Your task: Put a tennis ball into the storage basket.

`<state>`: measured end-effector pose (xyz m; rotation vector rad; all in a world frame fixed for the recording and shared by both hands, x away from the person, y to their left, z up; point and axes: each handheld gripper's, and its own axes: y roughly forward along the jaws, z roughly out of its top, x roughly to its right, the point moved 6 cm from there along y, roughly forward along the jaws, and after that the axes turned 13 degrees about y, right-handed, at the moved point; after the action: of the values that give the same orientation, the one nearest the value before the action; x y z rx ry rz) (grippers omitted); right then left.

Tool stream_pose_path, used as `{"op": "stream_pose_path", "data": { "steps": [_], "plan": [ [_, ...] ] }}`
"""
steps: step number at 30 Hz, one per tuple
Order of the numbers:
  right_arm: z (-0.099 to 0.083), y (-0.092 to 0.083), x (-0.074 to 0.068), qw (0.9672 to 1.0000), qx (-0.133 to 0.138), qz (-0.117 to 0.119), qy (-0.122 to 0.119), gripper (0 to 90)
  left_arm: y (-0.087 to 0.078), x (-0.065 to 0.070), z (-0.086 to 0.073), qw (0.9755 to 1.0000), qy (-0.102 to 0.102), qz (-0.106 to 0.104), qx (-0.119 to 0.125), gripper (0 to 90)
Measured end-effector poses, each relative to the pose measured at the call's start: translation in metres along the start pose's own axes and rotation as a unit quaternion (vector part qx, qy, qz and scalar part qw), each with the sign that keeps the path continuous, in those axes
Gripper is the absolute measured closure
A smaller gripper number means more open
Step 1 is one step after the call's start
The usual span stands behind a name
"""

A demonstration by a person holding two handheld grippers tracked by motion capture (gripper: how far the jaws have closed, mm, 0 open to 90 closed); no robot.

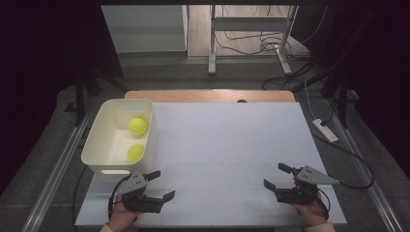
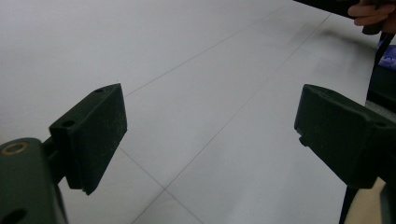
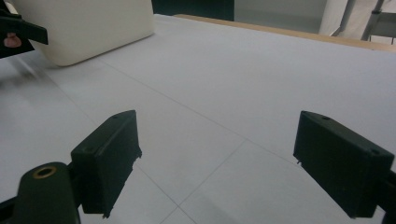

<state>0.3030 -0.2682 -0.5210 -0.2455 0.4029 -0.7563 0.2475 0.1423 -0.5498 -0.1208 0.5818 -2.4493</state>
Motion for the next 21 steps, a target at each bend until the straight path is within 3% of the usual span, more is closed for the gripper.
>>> {"op": "stream_pose_path", "data": {
  "steps": [10,21],
  "plan": [
    [-0.0071,0.0058,-0.0062,0.9994,-0.024,0.025,-0.002,14.3,-0.0024,-0.0034,-0.0045,1.0,-0.004,0.007,0.001,10.5],
    [-0.0094,0.0064,-0.0076,0.999,-0.033,0.031,-0.001,14.1,-0.0029,-0.0041,-0.0033,0.9999,-0.005,0.009,0.004,10.5]
  ]
}}
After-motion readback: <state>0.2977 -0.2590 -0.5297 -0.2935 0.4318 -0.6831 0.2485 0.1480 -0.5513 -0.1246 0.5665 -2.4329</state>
